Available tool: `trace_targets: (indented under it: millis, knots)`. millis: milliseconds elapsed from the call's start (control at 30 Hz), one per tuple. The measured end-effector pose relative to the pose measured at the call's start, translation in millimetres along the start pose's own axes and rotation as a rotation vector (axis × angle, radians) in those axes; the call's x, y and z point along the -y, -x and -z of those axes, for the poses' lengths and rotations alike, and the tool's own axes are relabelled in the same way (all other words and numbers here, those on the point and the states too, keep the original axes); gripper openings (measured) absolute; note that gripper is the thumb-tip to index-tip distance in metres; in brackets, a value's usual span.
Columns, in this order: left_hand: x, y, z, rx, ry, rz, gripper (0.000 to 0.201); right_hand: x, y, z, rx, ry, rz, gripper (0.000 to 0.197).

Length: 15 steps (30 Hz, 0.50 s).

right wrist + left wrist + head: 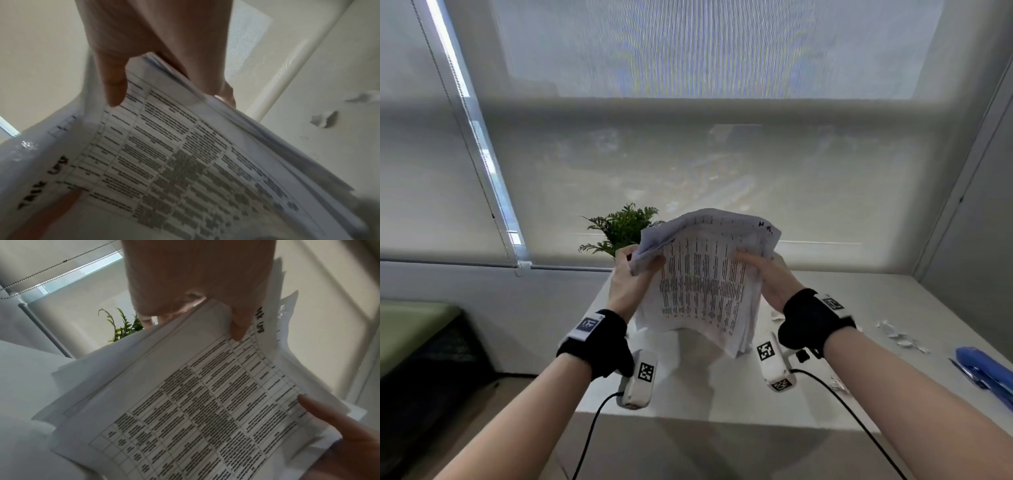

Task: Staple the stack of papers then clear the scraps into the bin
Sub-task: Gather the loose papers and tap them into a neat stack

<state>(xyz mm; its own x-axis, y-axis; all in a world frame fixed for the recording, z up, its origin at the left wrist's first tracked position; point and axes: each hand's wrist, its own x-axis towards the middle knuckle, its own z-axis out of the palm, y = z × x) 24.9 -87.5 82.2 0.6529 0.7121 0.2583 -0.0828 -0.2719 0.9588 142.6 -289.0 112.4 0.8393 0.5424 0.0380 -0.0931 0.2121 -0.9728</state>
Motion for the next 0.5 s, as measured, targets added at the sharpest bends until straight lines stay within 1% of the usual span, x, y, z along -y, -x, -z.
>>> trace_targets:
  millis: [67, 133, 167, 233, 267, 300, 333, 367, 400, 467, 500]
  knots:
    - [0.3, -3.5, 1.5, -0.02, -0.018, 0.018, 0.073, 6.2, -0.7, -4.3, -0.031, -0.014, 0.055, 0.041]
    - [7.1, -5.0, 1.8, 0.005, -0.104, 0.045, 0.064, 8.4, -1.5, -8.1, -0.036, -0.008, 0.068, 0.039]
    - [15.7, -8.9, 1.7, 0.023, -0.153, 0.069, 0.062, 8.6, -3.1, -9.8, -0.052, 0.005, 0.057, 0.043]
    - [20.1, -9.3, 0.6, 0.066, -0.216, 0.088, 0.06, 6.3, -5.8, -10.4, -0.068, 0.011, 0.019, 0.06]
    - [17.0, -6.9, -0.7, 0.077, -0.237, 0.075, 0.057, 7.0, -3.9, -10.3, -0.044, 0.035, 0.008, 0.062]
    - [11.2, -4.5, -0.8, 0.075, -0.272, 0.055, 0.049, 8.4, -2.8, -8.3, -0.017, 0.1, 0.012, 0.057]
    - [4.7, -1.7, -0.1, 0.081, -0.304, 0.004, 0.04, 12.1, -0.9, -6.7, 0.004, 0.178, 0.044, 0.047]
    - [0.3, -2.4, 0.5, 0.078, -0.354, -0.048, 0.03, 19.9, 2.2, -4.6, 0.007, 0.284, 0.096, 0.042]
    - [-5.9, -2.6, 1.3, 0.06, -0.416, -0.102, 0.023, 26.6, 2.3, -0.1, -0.042, 0.416, 0.18, 0.048]
    - [-22.9, -2.8, 2.2, -0.004, -0.569, -0.227, 0.018, 46.8, 2.5, 6.1, -0.185, 0.788, 0.39, 0.08]
    - [-30.6, -3.7, 1.4, -0.015, -0.638, -0.321, 0.018, 57.7, 4.6, 4.5, -0.193, 0.999, 0.471, 0.088]
